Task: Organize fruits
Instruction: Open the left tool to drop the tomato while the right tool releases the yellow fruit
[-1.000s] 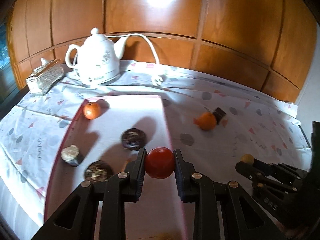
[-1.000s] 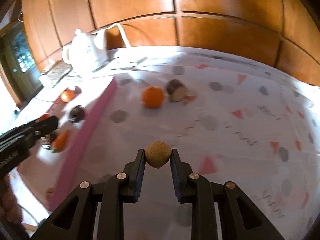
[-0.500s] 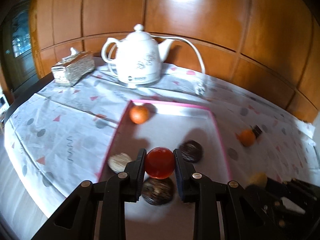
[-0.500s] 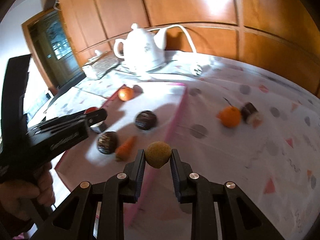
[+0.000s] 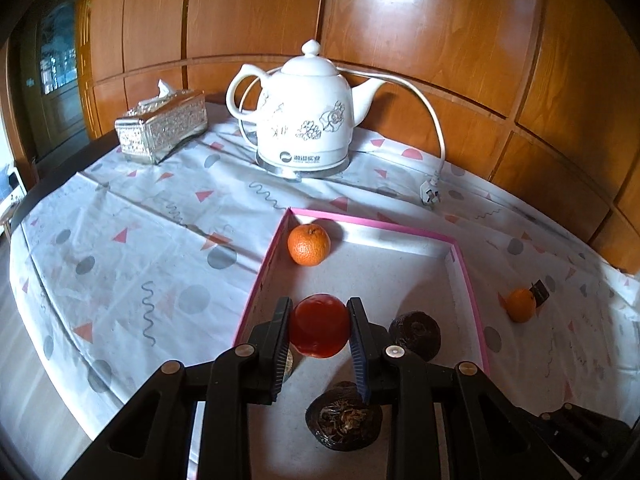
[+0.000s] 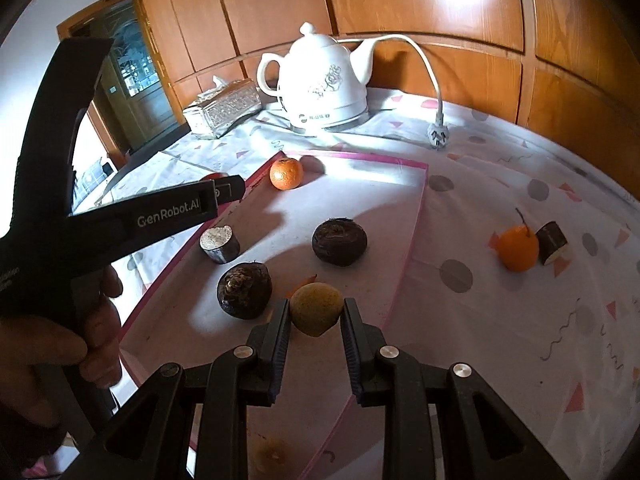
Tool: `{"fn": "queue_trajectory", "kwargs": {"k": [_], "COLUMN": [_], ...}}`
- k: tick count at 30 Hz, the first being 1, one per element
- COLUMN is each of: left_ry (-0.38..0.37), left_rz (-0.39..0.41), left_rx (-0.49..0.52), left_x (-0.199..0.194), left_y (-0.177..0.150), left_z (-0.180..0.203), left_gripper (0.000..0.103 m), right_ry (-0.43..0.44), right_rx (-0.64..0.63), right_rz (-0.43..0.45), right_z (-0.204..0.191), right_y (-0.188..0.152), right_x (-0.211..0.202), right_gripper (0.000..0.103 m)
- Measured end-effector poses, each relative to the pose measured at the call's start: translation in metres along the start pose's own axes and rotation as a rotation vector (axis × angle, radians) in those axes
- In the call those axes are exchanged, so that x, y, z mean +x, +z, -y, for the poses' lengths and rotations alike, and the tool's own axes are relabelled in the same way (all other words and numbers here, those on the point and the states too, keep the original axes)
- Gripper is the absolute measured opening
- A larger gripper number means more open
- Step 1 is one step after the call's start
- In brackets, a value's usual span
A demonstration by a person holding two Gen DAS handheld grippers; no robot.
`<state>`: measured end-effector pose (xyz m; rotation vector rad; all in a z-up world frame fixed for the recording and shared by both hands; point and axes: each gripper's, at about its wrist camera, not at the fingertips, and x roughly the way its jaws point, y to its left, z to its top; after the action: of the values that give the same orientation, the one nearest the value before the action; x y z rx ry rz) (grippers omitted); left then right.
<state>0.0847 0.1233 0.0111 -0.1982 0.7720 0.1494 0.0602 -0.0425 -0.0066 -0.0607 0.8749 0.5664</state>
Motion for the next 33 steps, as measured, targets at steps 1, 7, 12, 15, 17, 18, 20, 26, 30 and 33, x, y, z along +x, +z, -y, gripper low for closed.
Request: {"fn": "queue_trajectory", "kwargs": {"k": [1,7,12,15,17,18,20,26,30,33], "left_ry": [0.001,0.004,-0.002,-0.006,-0.011,-0.013,-0.019,-0.051,-0.072,-0.086], "left_rz": [-0.003,-0.011,-0.007,-0.007,-0.005,-0.005,-0.006,-0.018,-0.019,-0.023], "left_rx": [-0.003,0.009,0.018,0.023,0.026,0.031,0.038,0.069,0.099,0.129], "left_x": [0.001,-0.001,-0.005,-0.008,-0.010,-0.011,-0.013,-0.016,-0.020,-0.021], "left_y": [-0.001,-0.011,-0.016,-0.018,-0.020,-0.022,-0.024,-0.032,-0.038,-0.042], "left_z": [0.000,0.006,0.010,0.013,0.015,0.017,0.021,0.037,0.051,0.061], "left_gripper": [0.028,0.029,0.030,0.039,0.040,0.040,0.040,0.042,0.042,0.042], "right_ry": [0.000,-0.010,-0.019,-0.027,-0.036,-0.040,-0.049,-0.084,-0.112,-0.132], "right_rx": [0.006,0.029,0.052,0.064,0.073,0.080,0.099,0.166,0.200,0.231], "right_rz": [0.000,0.002,0.020,0.029,0.041,0.047,0.056,0.068,0.073,0.074], "right_z": [0.000,0.001,0.005,0.007,0.011,0.013,0.019,0.041,0.053,0.064], "right_y": [0.001,-0.004,-0.008,-0.011,-0.013,-0.013,-0.014,-0.022,-0.028,-0.032], "right_x": [0.002,0.005,0.000,-0.005,-0.009,-0.012,-0.016,-0.026,-0.030,-0.032], "right_gripper": [0.028,0.033,0.033,0.033,0.033,0.033,0.033,0.033,0.033,0.033]}}
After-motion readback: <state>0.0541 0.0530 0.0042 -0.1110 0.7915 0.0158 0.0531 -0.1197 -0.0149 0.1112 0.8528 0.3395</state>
